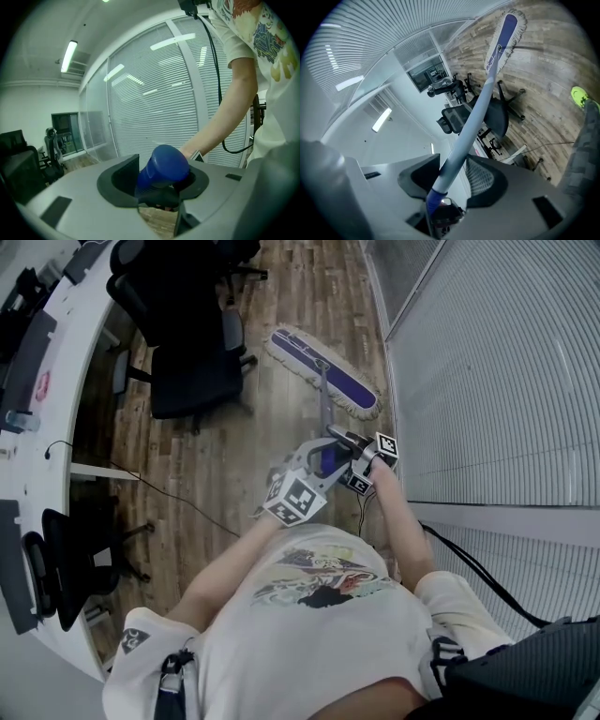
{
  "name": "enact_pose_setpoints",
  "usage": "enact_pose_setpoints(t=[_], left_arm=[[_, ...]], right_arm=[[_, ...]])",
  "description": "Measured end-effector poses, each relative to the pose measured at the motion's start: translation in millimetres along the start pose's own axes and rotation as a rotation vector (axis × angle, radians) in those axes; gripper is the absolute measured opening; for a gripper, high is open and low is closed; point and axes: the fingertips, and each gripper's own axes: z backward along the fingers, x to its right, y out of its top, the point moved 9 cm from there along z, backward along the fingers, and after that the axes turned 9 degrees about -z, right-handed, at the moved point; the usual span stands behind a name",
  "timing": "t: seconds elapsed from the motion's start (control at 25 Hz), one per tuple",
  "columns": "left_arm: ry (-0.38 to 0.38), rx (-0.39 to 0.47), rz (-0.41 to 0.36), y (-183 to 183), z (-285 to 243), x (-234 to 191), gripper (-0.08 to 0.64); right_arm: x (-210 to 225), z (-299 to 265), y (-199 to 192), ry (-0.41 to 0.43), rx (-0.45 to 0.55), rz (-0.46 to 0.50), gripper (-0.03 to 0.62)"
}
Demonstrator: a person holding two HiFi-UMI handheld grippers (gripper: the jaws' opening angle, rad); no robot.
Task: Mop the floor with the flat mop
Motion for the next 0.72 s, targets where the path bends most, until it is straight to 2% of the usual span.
enact_pose_setpoints(t=[0.36,0.48,0.72], left_arm=[[0.045,-0.012,0.029,39,8,129,0.166],[0.072,-0.006,0.045,45,22,165,0.166],[0.076,-0.010,0.051,61,44,222,0.166]], right_arm=[[31,108,-58,-0.008,-0.073,-0.004,0.161],[45,130,-82,-0.019,-0.105,0.010,0.163],[65,172,-126,-0.014,-0.114,0.002,0.164]])
